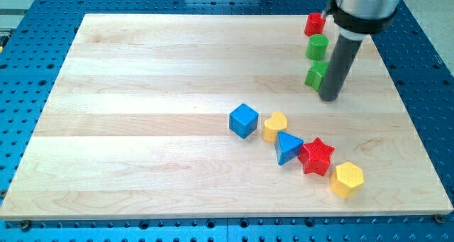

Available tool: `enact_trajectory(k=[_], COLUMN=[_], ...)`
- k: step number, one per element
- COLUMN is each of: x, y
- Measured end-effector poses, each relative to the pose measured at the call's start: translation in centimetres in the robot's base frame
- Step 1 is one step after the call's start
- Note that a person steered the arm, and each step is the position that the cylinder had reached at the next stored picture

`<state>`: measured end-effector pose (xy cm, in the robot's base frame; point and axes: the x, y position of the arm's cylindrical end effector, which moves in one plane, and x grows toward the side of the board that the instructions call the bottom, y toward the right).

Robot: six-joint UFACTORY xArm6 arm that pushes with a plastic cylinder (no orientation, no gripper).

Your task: Place the blue cube below the green star

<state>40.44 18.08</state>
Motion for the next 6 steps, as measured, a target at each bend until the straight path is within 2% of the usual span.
enact_trajectory(k=[1, 2, 3, 4, 5, 6], x=[-0.6, 1.7, 0.9, 1.1, 10.6, 14.1], y=[0.0, -4.0, -16.5, -24.9, -30.4, -28.1])
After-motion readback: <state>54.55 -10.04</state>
